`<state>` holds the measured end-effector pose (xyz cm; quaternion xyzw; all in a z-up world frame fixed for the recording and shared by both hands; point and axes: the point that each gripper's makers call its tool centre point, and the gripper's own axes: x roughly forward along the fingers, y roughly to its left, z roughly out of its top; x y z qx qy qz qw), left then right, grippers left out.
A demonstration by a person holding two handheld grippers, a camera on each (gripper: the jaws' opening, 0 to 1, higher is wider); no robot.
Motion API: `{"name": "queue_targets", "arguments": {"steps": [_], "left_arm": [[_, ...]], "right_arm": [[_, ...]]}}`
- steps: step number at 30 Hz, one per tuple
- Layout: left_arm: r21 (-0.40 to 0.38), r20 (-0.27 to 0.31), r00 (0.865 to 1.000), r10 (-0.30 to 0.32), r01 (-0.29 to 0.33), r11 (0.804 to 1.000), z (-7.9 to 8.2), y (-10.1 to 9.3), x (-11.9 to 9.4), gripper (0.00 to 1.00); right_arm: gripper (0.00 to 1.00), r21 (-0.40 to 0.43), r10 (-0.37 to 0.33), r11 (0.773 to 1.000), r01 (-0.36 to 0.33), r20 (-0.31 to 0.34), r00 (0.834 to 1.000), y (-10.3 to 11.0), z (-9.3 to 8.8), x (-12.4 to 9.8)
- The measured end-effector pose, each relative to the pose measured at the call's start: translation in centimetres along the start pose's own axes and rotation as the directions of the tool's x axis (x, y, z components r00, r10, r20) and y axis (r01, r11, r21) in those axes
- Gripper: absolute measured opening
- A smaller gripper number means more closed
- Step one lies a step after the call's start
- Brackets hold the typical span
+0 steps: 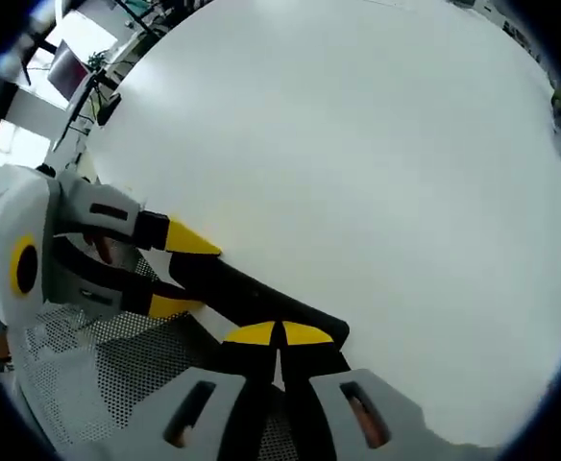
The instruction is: Press the specified remote control buttons in sequence, fully releasing each button before pressing the next.
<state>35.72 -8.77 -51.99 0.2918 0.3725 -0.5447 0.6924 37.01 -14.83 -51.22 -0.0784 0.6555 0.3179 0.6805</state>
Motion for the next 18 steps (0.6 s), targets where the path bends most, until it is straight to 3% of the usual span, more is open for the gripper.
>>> {"name": "queue_targets", "arguments": {"steps": [18], "left_arm": [[0.001, 0.006, 1.000, -0.003, 0.003, 1.000, 0.03, 0.02, 0.04, 0.24]], "right_arm": [[0.00, 0.033, 0.017, 0.999, -0.016, -0.001, 1.000, -0.05, 0.17, 0.15]]}}
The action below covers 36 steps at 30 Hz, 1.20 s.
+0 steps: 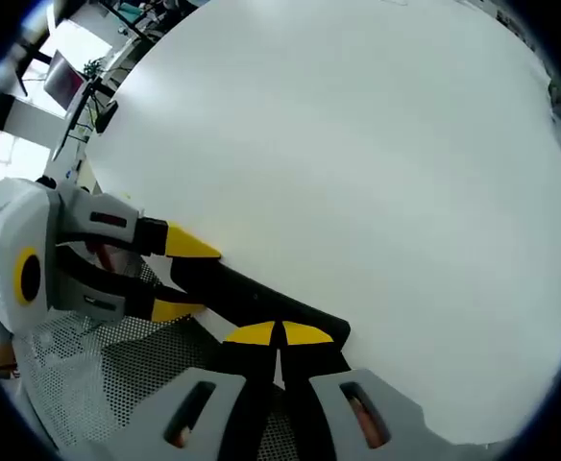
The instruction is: Press the specified remote control buttons in sequence, fully releasing each button before pressing the next.
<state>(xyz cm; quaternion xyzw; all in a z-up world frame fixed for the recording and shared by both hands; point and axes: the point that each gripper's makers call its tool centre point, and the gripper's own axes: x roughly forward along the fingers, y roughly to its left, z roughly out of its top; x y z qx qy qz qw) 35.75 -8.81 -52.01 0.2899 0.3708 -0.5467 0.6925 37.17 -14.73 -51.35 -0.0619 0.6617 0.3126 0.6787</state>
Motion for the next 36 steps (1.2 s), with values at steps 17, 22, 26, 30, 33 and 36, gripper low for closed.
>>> {"name": "queue_targets", "arguments": {"steps": [17, 22, 26, 30, 33, 36], "left_arm": [[0.006, -0.016, 1.000, -0.010, 0.011, 1.000, 0.1, 0.0, 0.1, 0.23], [0.002, -0.020, 1.000, -0.011, 0.011, 1.000, 0.1, 0.1, 0.1, 0.23], [0.001, -0.022, 1.000, -0.010, 0.010, 1.000, 0.1, 0.1, 0.1, 0.23], [-0.015, -0.027, 1.000, -0.010, 0.010, 1.000, 0.2, 0.1, 0.1, 0.23], [-0.019, -0.028, 1.000, -0.011, 0.010, 1.000, 0.1, 0.1, 0.1, 0.23], [-0.021, -0.030, 1.000, -0.010, 0.009, 1.000, 0.1, 0.1, 0.1, 0.23]], "right_arm": [[0.00, 0.013, 0.056, 0.998, -0.057, 0.075, 0.996, 0.9, 1.9, 0.5], [0.00, 0.003, 0.064, 0.998, -0.065, 0.078, 0.995, 1.2, 2.1, 0.8], [0.00, -0.015, 0.063, 0.998, -0.062, 0.081, 0.995, 1.4, 2.2, 0.9], [0.00, -0.012, 0.067, 0.998, -0.066, 0.082, 0.994, 1.5, 2.1, 0.9], [0.00, 0.000, 0.072, 0.997, -0.073, 0.083, 0.994, 1.6, 2.1, 0.9], [0.00, 0.021, 0.079, 0.996, -0.081, 0.086, 0.993, 1.5, 2.1, 0.9]]}}
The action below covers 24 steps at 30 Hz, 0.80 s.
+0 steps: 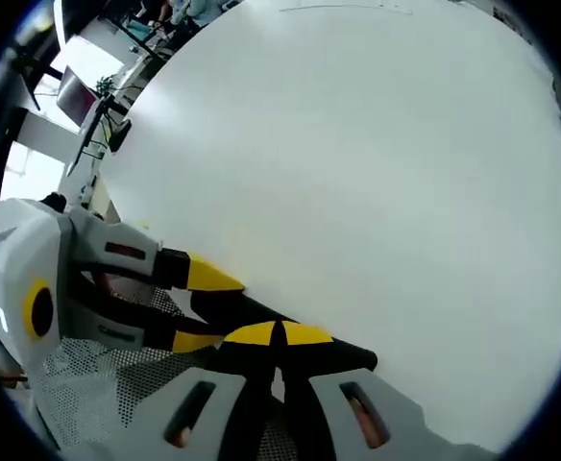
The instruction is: Press the specified remote control buttons in sequence, fully releasing each button before pressing the next.
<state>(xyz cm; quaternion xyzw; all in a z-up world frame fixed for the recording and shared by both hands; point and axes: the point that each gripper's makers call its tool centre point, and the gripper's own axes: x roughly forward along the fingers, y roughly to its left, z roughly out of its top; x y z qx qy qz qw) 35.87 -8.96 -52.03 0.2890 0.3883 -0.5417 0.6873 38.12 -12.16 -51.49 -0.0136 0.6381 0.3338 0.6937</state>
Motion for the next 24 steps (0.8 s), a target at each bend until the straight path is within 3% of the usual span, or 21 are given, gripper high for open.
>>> {"name": "queue_targets", "arguments": {"steps": [7, 19, 24], "left_arm": [[-0.018, -0.007, 1.000, 0.011, -0.012, 1.000, 0.03, 0.01, 0.01, 0.23], [-0.043, -0.003, 1.000, 0.021, -0.022, 0.999, 0.08, -0.12, -0.02, 0.24], [-0.042, -0.001, 0.999, 0.032, -0.032, 0.999, 0.10, -0.17, -0.06, 0.24]], "right_arm": [[0.00, 0.069, 0.020, 0.997, -0.021, 0.014, 1.000, 0.03, -0.11, -0.07], [0.00, -0.020, -0.074, 0.997, 0.074, 0.004, 0.997, 0.19, 0.05, 0.18], [0.00, 0.056, -0.019, 0.998, 0.017, 0.032, 0.999, 0.18, -0.09, -0.08]]}}
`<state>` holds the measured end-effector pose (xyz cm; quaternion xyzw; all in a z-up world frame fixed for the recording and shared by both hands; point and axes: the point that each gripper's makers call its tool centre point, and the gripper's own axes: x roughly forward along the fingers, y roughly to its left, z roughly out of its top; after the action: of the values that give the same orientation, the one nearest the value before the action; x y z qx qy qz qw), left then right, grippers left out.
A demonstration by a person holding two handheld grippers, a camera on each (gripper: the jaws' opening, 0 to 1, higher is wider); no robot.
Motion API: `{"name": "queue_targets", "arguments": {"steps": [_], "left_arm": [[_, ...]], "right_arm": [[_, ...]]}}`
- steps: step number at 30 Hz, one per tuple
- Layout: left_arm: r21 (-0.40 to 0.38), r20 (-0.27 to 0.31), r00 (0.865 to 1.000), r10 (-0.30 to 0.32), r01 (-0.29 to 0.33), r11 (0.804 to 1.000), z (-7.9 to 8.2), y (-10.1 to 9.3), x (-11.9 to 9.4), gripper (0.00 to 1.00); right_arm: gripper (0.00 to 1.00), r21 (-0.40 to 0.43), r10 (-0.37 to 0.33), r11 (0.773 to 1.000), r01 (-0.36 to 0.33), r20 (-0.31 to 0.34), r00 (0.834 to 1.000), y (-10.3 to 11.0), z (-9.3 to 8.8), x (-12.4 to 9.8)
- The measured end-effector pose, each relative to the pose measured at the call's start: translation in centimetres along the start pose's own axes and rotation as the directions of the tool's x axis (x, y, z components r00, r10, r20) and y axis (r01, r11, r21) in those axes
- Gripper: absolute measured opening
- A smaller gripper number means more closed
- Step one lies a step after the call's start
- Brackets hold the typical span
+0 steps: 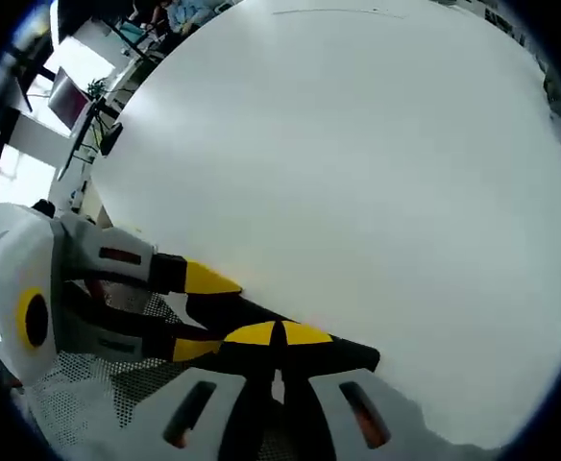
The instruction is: Press the specified remote control buttons in sequence, fully releasing each button before pressing the next.
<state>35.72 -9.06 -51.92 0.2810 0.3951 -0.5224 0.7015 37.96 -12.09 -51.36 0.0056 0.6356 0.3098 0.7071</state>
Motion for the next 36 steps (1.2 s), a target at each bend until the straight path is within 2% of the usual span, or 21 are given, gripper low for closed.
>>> {"name": "queue_targets", "arguments": {"steps": [2, 5, 10, 14, 18, 29, 33, 36], "left_arm": [[0.002, 0.001, 1.000, 0.002, -0.002, 1.000, 0.0, 0.0, 0.0, 0.24], [0.004, 0.002, 1.000, 0.005, -0.005, 1.000, 0.0, 0.0, 0.0, 0.24], [0.009, 0.007, 1.000, 0.004, -0.005, 1.000, 0.1, 0.0, 0.0, 0.24], [0.008, 0.010, 1.000, 0.005, -0.005, 1.000, 0.1, 0.0, 0.0, 0.24], [0.010, 0.012, 1.000, 0.005, -0.005, 1.000, 0.0, 0.1, 0.1, 0.24], [0.018, 0.016, 1.000, 0.004, -0.004, 1.000, 0.1, 0.3, 0.4, 0.25], [0.021, 0.014, 1.000, 0.003, -0.003, 1.000, 0.1, 0.3, 0.4, 0.25], [0.023, 0.013, 1.000, 0.002, -0.002, 1.000, 0.1, 0.3, 0.4, 0.25]], "right_arm": [[0.00, 0.057, 0.022, 0.998, -0.021, -0.015, 1.000, -0.1, 0.0, 0.0], [0.00, 0.057, 0.037, 0.998, -0.036, -0.024, 0.999, -0.1, -0.1, 0.0], [0.00, 0.107, 0.061, 0.993, -0.059, -0.023, 0.998, -0.1, -0.3, -0.2], [0.00, 0.115, 0.040, 0.993, -0.036, -0.032, 0.999, -1.0, -0.2, -0.5], [0.00, 0.167, 0.081, 0.983, -0.075, -0.028, 0.996, -0.9, -0.2, -0.6], [0.00, 0.155, 0.103, 0.983, -0.096, -0.034, 0.994, -0.2, -0.2, -0.1], [0.00, 0.112, 0.078, 0.991, -0.075, -0.029, 0.997, 0.0, -0.2, 0.0], [0.00, 0.113, 0.071, 0.991, -0.068, -0.024, 0.997, -0.2, -0.1, 0.0]]}}
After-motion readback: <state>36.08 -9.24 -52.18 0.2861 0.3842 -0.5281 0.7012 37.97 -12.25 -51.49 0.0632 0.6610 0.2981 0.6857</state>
